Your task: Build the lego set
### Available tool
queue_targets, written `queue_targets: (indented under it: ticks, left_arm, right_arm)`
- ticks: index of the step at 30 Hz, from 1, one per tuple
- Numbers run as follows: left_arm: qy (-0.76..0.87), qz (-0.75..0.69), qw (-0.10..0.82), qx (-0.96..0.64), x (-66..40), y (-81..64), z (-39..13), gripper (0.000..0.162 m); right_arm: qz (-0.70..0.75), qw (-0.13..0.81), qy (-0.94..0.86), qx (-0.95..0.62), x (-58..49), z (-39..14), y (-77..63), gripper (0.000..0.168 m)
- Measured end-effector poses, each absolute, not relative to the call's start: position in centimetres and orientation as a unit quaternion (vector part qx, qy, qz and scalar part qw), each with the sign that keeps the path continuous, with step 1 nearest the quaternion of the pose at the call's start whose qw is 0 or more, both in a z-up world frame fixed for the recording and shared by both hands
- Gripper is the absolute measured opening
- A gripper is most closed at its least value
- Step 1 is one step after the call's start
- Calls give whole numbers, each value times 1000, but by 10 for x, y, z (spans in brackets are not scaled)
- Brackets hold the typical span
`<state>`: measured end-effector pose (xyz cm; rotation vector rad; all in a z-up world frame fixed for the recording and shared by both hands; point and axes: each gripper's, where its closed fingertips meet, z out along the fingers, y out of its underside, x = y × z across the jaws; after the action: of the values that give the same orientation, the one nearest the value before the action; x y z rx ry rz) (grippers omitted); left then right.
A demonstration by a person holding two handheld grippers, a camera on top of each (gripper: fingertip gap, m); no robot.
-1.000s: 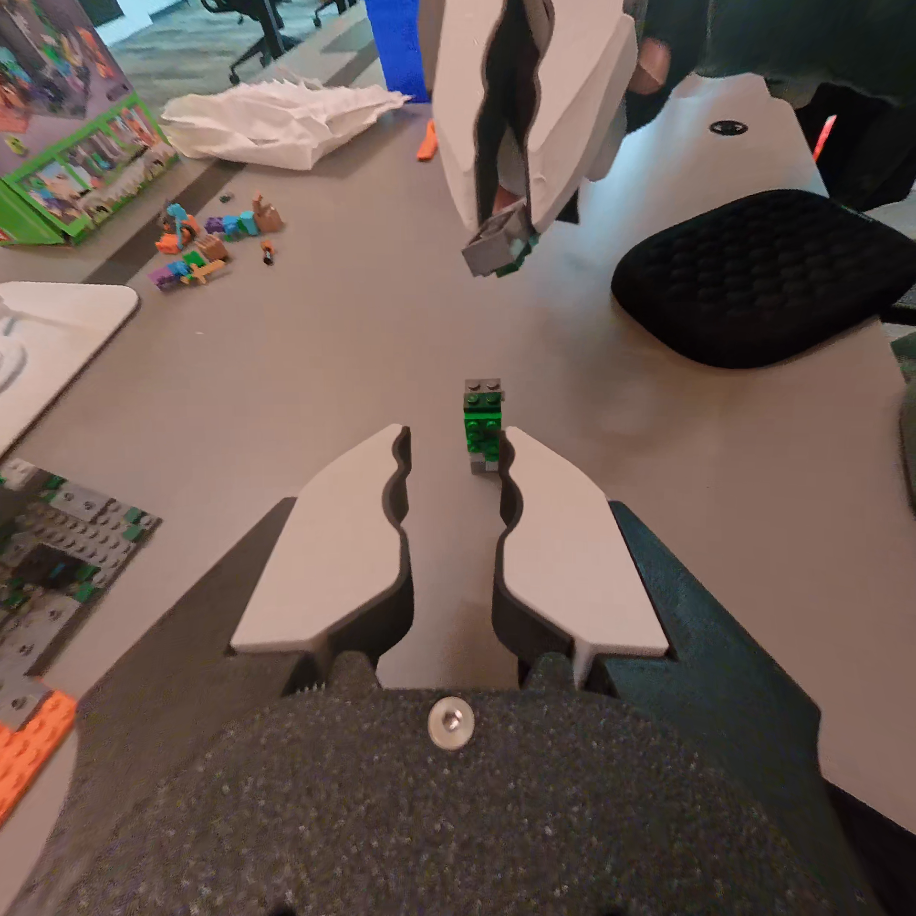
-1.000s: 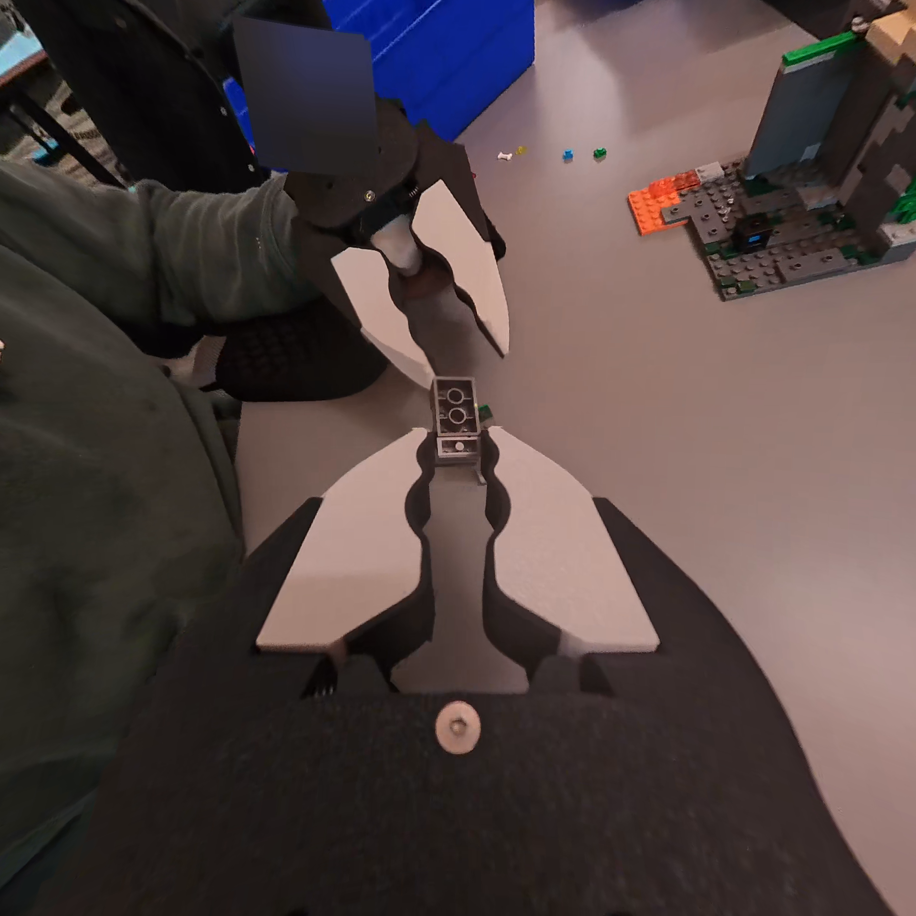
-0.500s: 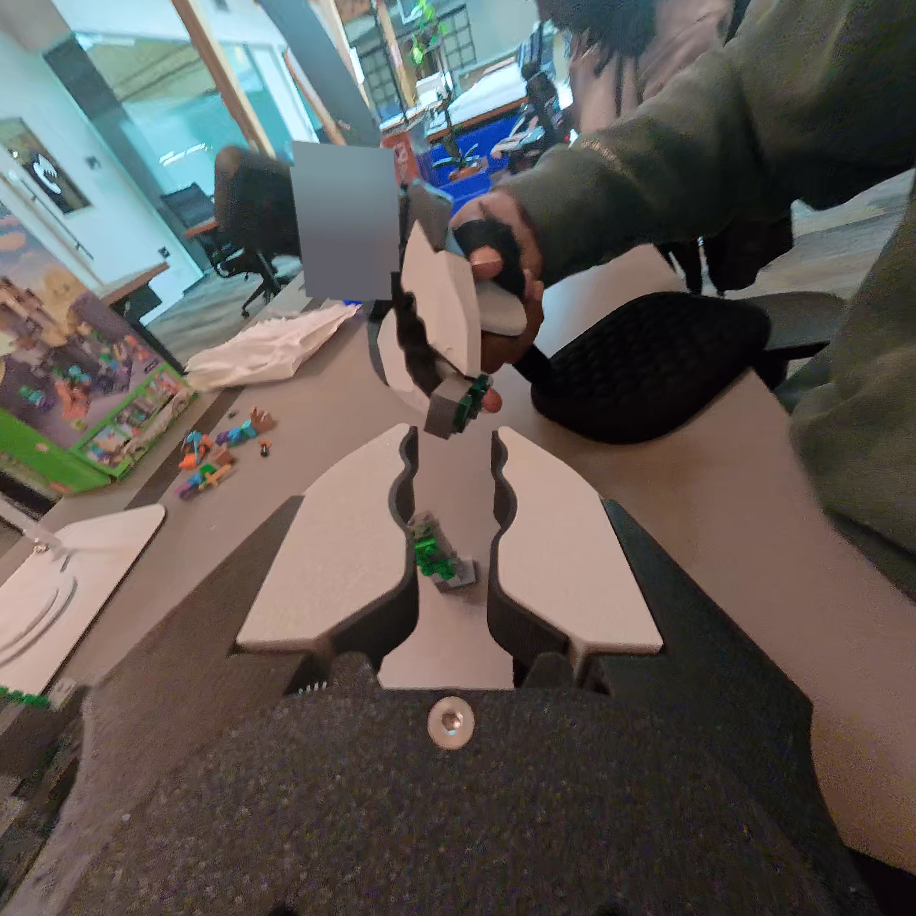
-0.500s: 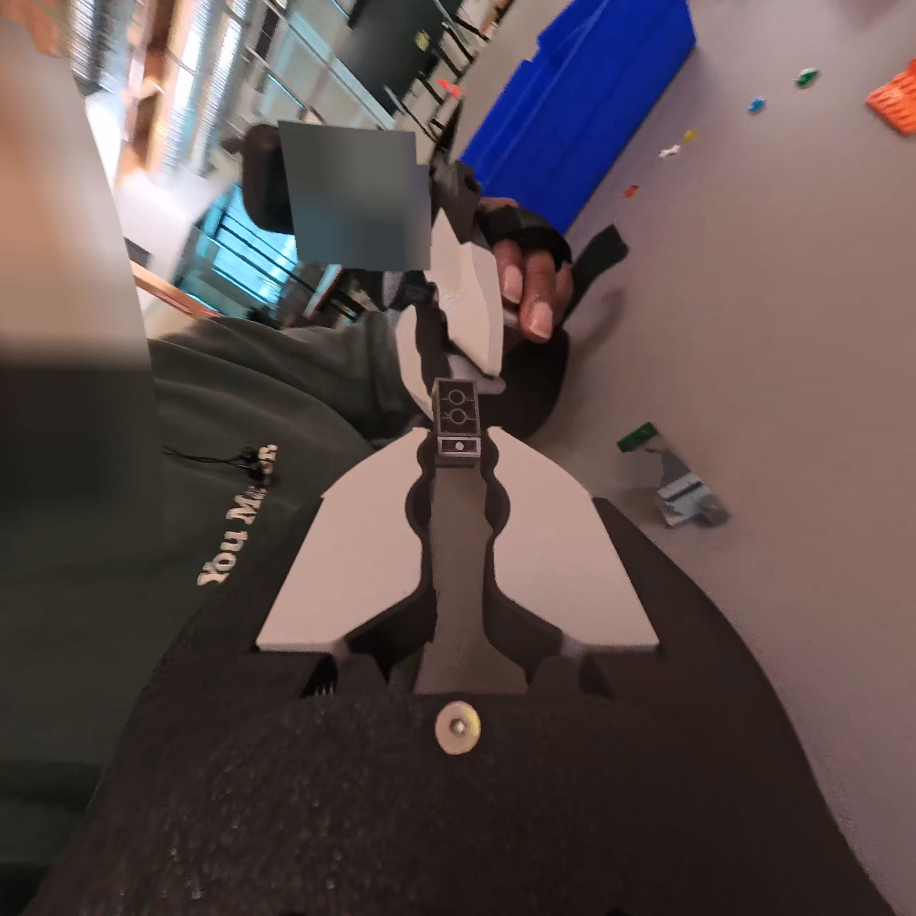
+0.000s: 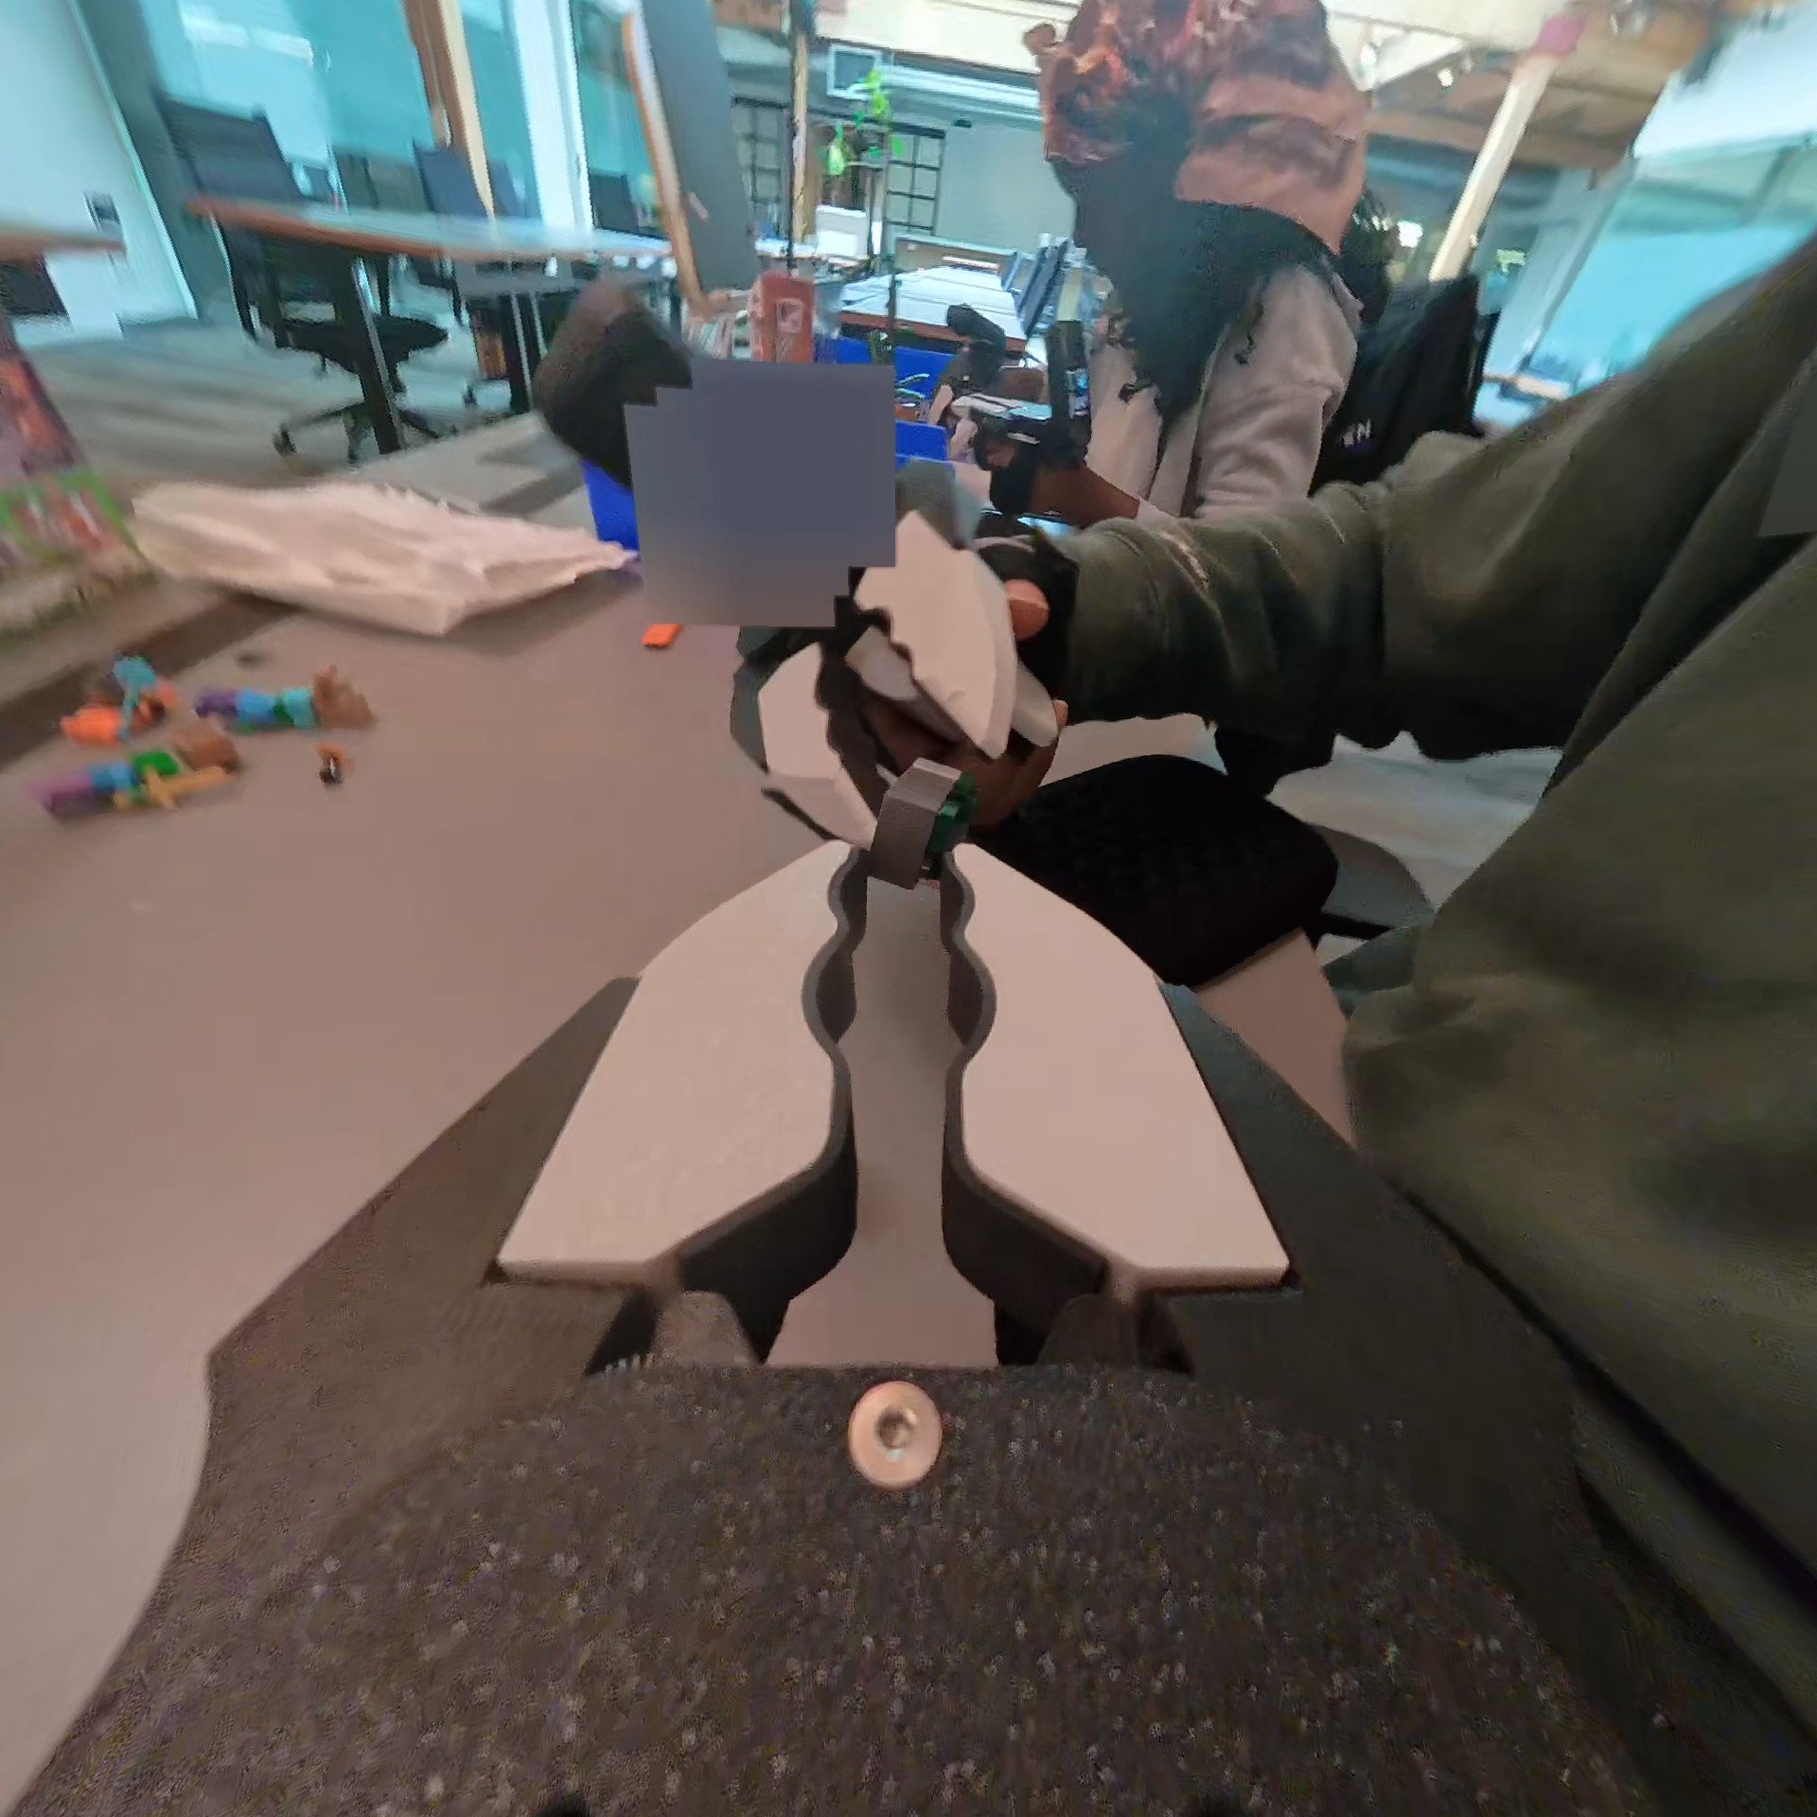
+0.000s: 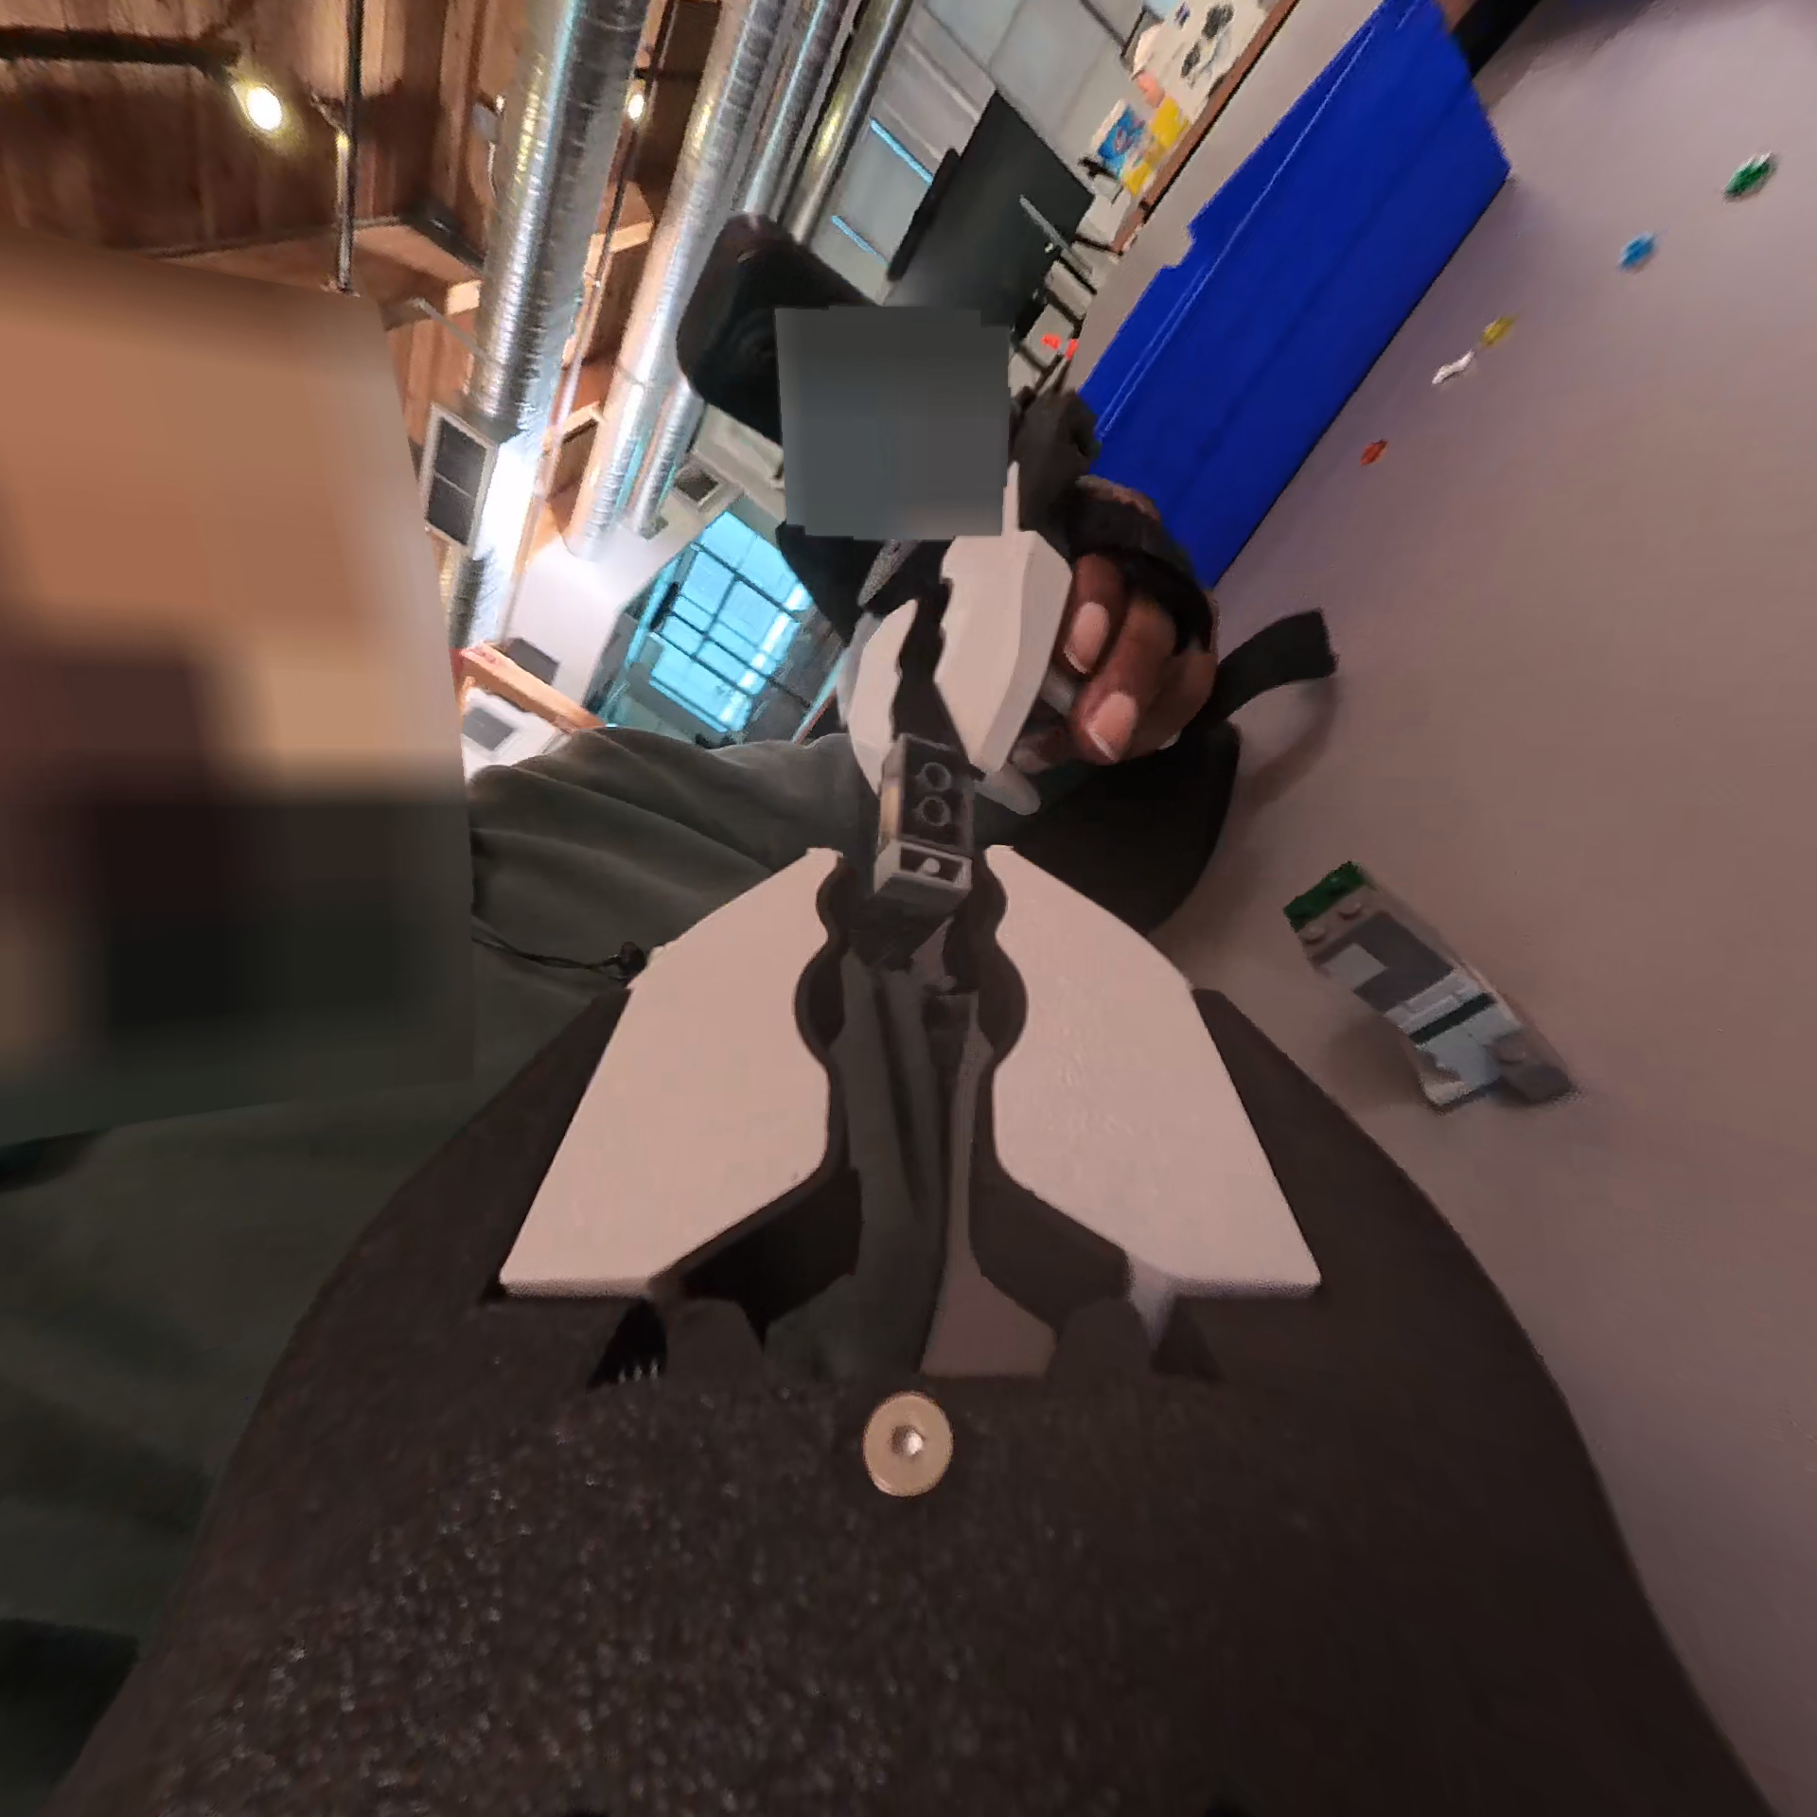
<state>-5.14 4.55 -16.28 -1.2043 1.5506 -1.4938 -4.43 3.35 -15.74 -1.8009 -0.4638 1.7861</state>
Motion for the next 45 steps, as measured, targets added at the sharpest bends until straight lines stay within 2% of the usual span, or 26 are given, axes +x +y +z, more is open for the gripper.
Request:
queue_targets:
  ticks: [3, 8, 14, 18, 20, 31, 36, 45]
  left_arm:
    - [547, -602, 272, -514, -50, 57, -167, 13]
    - [488, -649, 170, -558, -49, 63, -178, 11]
    - [453, -675, 122, -569, -46, 63, -181, 11]
    - [436, -687, 113, -571, -47, 65, -179, 11]
    - [446, -684, 131, -562, -48, 66, -178, 11]
    - [573, -539, 362, -501, -44, 68, -178, 26]
    - [597, -556, 362, -451, -49, 51, -174, 30]
    - [630, -563, 343, -411, -56, 36, -178, 21]
  right_arm:
    - [577, 351, -213, -706, -37, -165, 42, 25]
    - [255, 509, -354, -742, -22, -177, 56, 33]
    - [11, 555, -439, -706, -38, -185, 58, 41]
    - [-72, 577, -442, -683, -39, -183, 65, 28]
    - [-45, 572, -422, -702, -39, -184, 66, 18]
    - [202, 521, -248, -792, -34, -179, 63, 17]
    - [241, 508, -264, -784, -50, -179, 53, 17]
    - [274, 482, -307, -773, -62, -184, 38, 16]
